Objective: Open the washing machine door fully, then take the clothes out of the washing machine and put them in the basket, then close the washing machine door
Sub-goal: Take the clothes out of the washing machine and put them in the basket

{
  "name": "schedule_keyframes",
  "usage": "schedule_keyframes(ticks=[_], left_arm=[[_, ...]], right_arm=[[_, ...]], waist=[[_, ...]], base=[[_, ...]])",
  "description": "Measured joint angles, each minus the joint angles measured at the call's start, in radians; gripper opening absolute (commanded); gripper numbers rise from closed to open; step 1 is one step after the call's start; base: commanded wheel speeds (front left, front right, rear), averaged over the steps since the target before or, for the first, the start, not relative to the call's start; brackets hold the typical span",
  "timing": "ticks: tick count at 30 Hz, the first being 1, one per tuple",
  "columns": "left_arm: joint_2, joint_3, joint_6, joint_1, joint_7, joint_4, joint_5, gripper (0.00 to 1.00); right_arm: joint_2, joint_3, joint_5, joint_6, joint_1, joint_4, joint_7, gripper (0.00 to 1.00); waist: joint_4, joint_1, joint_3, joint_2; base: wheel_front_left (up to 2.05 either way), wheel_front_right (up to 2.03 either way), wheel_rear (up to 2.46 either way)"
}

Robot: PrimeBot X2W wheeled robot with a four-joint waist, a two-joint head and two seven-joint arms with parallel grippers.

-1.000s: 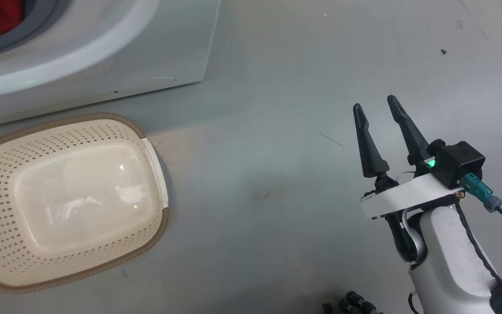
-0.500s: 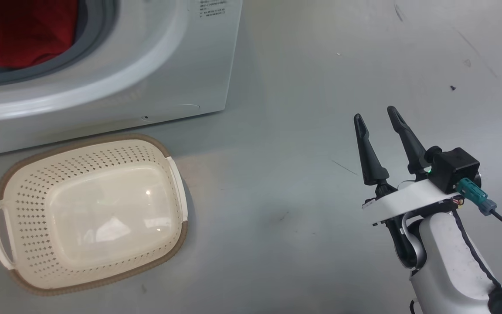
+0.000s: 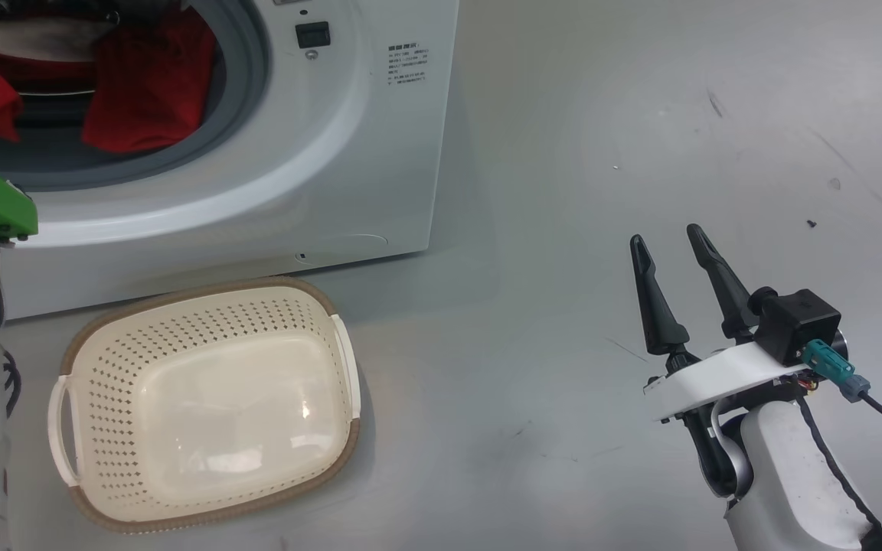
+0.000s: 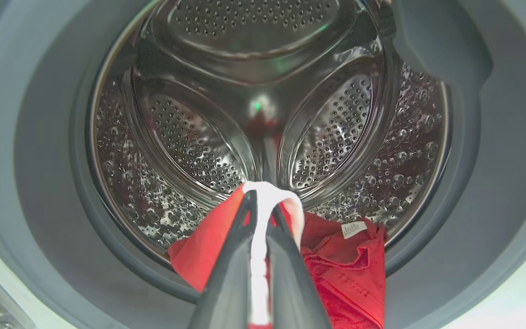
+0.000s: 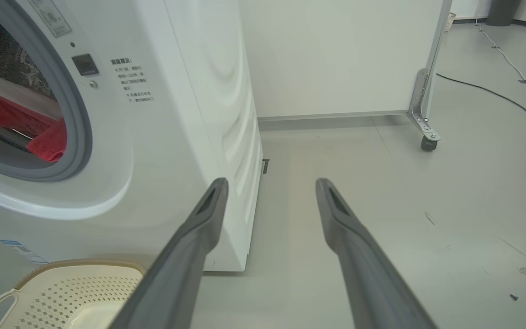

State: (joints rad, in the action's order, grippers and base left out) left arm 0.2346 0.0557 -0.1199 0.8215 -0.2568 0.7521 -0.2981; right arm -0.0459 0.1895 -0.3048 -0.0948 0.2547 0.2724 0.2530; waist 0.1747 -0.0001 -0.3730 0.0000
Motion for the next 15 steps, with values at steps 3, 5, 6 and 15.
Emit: schedule_keyframes(ticks=[3, 5, 6, 15], left_arm=[[-0.001, 0.005, 0.000, -0.031, 0.000, -0.052, 0.000, 0.00], [-0.011, 0.010, 0.000, -0.077, 0.000, -0.096, 0.000, 0.00], [-0.015, 0.009, 0.000, -0.091, 0.000, -0.113, 0.000, 0.00], [-0.039, 0.003, -0.001, -0.191, 0.000, -0.270, 0.020, 0.00]], right_arm=[[0.000, -0.002, 0.000, 0.000, -0.001, 0.003, 0.000, 1.00], [0.000, -0.007, 0.000, 0.000, -0.009, 0.007, 0.000, 1.00], [0.000, -0.010, 0.000, 0.000, -0.014, 0.008, 0.000, 1.00], [0.000, -0.019, 0.001, 0.000, -0.042, 0.021, 0.000, 1.00]], waist=[[-0.011, 0.0000, 0.023, 0.0000], [-0.022, 0.0000, 0.045, 0.0000], [-0.025, 0.0000, 0.052, 0.0000], [-0.055, 0.0000, 0.114, 0.0000]], base=[[0.00, 0.00, 0.00], [0.00, 0.00, 0.00], [0.00, 0.00, 0.00], [0.00, 0.00, 0.00]])
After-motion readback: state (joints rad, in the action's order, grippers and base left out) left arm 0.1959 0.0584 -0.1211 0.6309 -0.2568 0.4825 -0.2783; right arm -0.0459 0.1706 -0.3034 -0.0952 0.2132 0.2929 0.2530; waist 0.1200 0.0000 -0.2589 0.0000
